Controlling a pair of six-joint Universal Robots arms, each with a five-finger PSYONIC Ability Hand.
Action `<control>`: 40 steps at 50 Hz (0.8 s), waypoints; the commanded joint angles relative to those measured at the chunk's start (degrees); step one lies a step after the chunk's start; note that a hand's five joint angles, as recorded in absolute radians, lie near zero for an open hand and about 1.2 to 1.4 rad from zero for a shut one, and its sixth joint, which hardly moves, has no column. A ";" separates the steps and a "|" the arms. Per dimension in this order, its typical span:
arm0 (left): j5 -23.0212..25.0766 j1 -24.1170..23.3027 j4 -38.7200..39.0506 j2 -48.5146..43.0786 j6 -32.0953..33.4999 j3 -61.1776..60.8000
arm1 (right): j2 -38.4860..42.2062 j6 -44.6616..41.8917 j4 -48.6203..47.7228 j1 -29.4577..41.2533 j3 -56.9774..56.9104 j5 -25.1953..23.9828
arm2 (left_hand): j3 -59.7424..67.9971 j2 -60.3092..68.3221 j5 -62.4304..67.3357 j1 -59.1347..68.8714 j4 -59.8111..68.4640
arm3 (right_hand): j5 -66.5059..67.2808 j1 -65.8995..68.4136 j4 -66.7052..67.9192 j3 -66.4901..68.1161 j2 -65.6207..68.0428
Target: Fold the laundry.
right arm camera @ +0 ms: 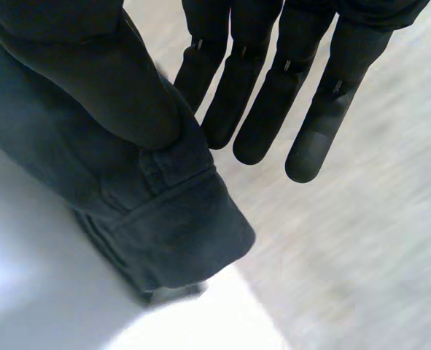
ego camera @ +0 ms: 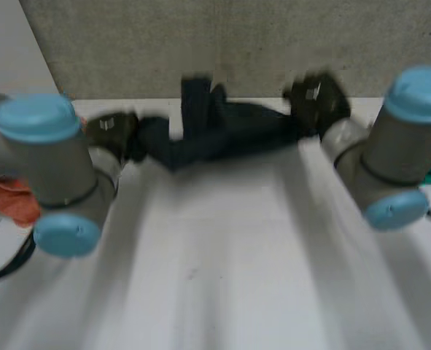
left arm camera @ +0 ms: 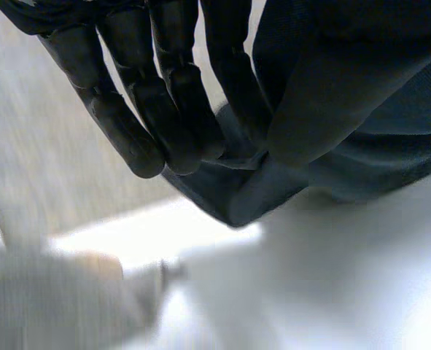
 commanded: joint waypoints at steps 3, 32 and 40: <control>0.81 1.71 -2.27 -0.97 0.43 -7.85 | 6.06 -5.90 5.19 -0.27 9.86 -0.26 | -22.54 -23.02 -20.62 -21.40 -23.08 | 11.24 17.82 11.36 11.78 12.11; 12.42 1.89 -1.92 2.72 43.24 -14.79 | -1.06 -1.16 4.22 -1.32 19.71 0.62 | -38.91 -39.38 -36.99 -37.77 -39.45 | 11.24 17.82 11.36 11.78 12.11; 12.50 1.97 -2.36 -2.02 37.35 -13.22 | -0.79 -1.51 4.13 -1.15 19.71 0.62 | -38.24 -38.71 -36.32 -37.10 -38.78 | 11.24 17.82 11.36 11.78 12.11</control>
